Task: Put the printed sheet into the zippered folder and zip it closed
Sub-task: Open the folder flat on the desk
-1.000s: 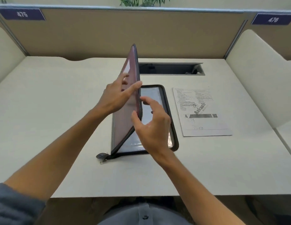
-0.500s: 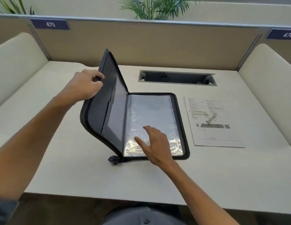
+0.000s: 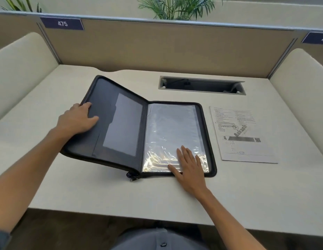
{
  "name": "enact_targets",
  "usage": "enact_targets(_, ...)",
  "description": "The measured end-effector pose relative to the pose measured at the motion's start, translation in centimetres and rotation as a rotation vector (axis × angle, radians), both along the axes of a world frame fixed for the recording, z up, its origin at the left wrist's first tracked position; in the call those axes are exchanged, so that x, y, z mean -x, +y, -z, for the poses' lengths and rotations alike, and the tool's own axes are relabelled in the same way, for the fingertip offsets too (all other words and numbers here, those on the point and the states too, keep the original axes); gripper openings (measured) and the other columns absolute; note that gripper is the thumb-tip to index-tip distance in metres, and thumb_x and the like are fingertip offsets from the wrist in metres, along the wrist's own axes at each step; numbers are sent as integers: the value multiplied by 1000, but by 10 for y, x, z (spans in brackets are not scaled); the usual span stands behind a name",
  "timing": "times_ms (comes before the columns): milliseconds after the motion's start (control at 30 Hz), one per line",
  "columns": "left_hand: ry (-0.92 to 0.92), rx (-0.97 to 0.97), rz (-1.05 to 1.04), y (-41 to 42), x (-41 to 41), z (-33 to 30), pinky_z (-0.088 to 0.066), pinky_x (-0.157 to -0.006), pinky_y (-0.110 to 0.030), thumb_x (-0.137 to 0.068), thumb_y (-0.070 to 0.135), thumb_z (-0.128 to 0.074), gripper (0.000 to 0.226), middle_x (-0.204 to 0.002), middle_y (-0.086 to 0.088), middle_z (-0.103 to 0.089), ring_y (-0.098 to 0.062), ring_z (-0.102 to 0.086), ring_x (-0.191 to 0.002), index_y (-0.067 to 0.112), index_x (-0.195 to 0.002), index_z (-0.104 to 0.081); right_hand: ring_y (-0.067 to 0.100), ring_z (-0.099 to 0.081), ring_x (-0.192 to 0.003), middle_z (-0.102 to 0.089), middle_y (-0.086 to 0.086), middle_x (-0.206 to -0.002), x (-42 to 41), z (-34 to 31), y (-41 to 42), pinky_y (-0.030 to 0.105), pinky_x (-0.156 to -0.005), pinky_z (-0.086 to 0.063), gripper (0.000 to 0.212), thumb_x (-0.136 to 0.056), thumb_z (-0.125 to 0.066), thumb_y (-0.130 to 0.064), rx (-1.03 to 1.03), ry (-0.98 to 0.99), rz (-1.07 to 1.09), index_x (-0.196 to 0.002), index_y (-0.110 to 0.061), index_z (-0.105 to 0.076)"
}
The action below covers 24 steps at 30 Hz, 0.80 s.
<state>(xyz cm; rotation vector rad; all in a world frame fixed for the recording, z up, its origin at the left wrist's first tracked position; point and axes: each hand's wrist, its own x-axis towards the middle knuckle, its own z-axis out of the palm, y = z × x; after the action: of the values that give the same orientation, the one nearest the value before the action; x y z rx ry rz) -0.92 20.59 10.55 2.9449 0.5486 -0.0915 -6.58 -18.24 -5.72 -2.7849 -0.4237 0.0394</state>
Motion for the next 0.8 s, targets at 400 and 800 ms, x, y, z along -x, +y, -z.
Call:
enact_targets(400,53,285,-57,16,-5,74,-32,-108,-53,-79,70,-56,92,-146,-20,-34,-42,-36,-133,18,-150,-27,8,2,-149,-7,-8,-163,6,9,-12,35,-119,3,78,-92,-17,-74,-8,-25,44,-155,-28,-13)
enact_targets(800,142,69,-81,-7,-9,133,-10,-113,-61,-90,61,-41,77,-158,-22,-8,-34,2,-146,17,-150,-21,9,-3,-149,-13,-8,-162,1,1,-14,37,-121,-1,77,-92,-30,-70,-194,48,33,-153,-24,-19)
